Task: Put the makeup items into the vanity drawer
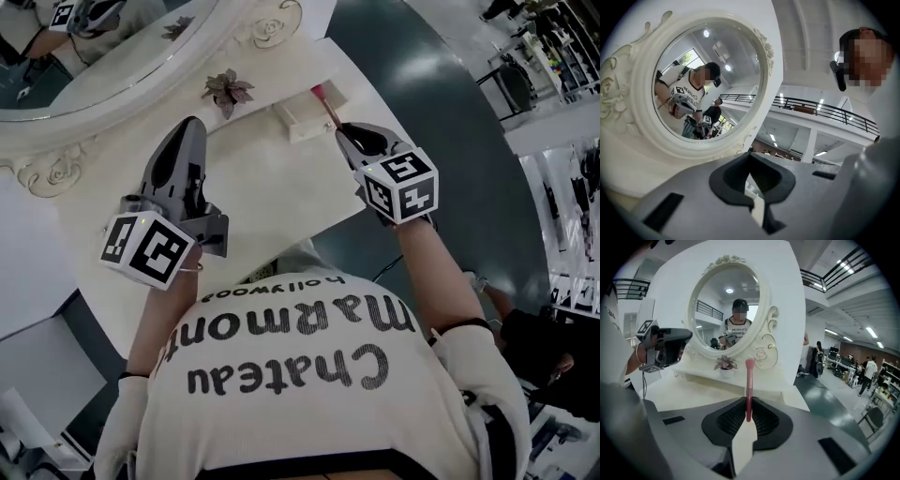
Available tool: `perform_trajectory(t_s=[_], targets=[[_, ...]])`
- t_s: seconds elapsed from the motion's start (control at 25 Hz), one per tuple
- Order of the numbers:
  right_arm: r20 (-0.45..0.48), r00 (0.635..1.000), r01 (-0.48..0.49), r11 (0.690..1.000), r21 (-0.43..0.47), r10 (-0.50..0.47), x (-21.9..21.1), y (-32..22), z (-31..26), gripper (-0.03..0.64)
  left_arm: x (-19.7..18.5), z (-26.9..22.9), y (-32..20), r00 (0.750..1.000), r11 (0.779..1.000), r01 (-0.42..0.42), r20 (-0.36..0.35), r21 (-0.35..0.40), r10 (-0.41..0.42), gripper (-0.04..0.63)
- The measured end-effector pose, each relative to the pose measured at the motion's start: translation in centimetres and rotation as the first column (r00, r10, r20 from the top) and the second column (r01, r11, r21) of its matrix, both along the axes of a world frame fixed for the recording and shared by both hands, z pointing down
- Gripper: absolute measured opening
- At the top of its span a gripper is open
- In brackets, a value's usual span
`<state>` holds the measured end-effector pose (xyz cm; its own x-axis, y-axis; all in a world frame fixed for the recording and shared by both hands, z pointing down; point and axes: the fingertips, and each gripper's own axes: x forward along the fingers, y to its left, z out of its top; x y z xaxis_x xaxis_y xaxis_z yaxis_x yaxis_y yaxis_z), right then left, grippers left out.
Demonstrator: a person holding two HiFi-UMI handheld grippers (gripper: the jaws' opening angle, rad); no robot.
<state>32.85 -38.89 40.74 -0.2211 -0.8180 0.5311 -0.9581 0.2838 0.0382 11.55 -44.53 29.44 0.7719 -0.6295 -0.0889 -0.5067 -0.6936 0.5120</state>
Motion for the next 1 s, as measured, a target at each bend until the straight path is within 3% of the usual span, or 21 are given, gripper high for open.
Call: perform_trajectory(t_s=[0.2,0.36,0.56,0.8,1.0], targets=[[-0.072,0.99,0.116,0.988,-0.102,-0.124,1.2,-1.7,2.9,0.057,-0.5,0.1,-1.2,0.996,0.996,0.085,0.008,-0.013,-0.085,0.008],[-0.135,0.956,0.233,0.955,-0.181,-0.259,1.7,-2.9,4.6,0.057,-1.2,-0.1,-1.6,0.988,0.988,0.152,0.021,-0.013,-0.152,0.008],[-0.194,0.886,0.36,0.889,-0.283,-0.421,2.1,-4.1,6.0,0.057,-2.7,-0.3,-2.0,0.972,0.972,0.235,0.033,-0.014,-0.235,0.008],[-0.251,0.807,0.43,0.824,-0.368,-0.534,2.8,-5.7,7.2,0.057,-4.1,-0.7,-2.4,0.952,0.952,0.305,0.038,-0.012,-0.304,0.008],[-0.269,0.723,0.493,0.748,-0.444,-0.636,2.6,-6.6,8.2,0.057,-5.0,-0.8,-2.6,0.937,0.938,0.347,0.041,-0.013,-0.346,0.008]])
